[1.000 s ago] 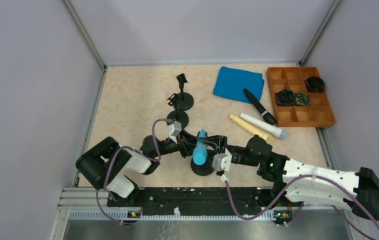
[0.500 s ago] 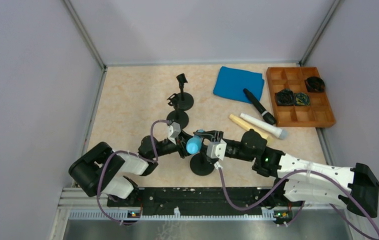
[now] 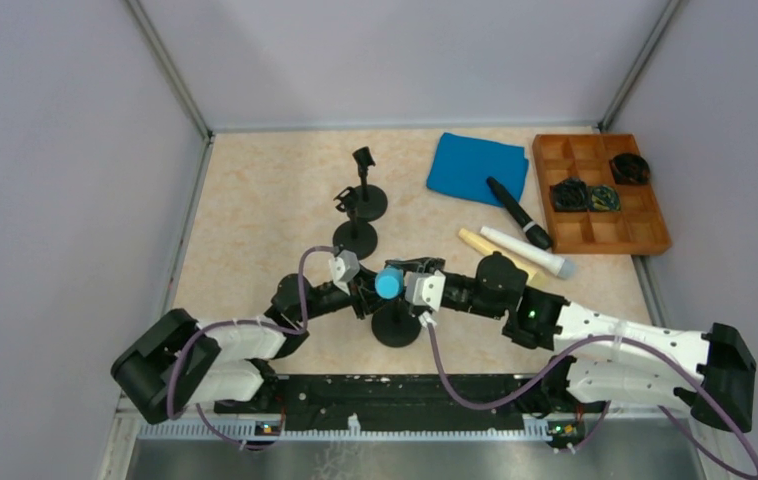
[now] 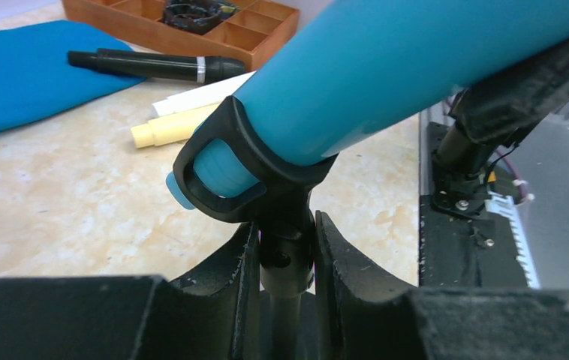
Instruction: Attach the microphones to the stand
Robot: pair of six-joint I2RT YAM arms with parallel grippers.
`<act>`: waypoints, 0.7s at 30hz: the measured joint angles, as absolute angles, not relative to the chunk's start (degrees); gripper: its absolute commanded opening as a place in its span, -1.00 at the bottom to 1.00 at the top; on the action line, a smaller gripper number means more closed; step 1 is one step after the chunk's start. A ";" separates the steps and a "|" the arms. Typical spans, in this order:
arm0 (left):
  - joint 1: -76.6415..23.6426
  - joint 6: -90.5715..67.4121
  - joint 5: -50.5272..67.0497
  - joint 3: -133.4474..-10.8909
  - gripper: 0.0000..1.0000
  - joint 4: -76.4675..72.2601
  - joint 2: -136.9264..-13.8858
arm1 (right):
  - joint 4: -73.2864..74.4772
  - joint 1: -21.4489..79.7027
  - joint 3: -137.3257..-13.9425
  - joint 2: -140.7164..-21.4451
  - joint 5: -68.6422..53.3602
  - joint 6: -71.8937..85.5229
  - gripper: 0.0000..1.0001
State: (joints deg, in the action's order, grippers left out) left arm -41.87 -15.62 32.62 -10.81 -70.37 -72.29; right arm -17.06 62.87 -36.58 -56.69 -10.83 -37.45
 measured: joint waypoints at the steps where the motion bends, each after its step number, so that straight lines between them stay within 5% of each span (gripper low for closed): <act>1: -41.80 -14.76 32.10 -10.74 -1.00 -69.04 -71.31 | -15.97 62.87 -37.15 -56.69 -10.31 -37.50 -1.00; 21: -41.17 -4.25 26.85 -9.98 -1.00 -55.18 -60.82 | -16.73 65.49 -37.87 -60.01 -7.20 -45.54 -1.00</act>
State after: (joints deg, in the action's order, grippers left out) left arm -41.17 -4.25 26.85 -9.98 -55.18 -60.82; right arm -16.73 65.49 -37.87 -60.01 -7.20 -45.54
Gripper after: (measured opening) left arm 0.317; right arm 0.364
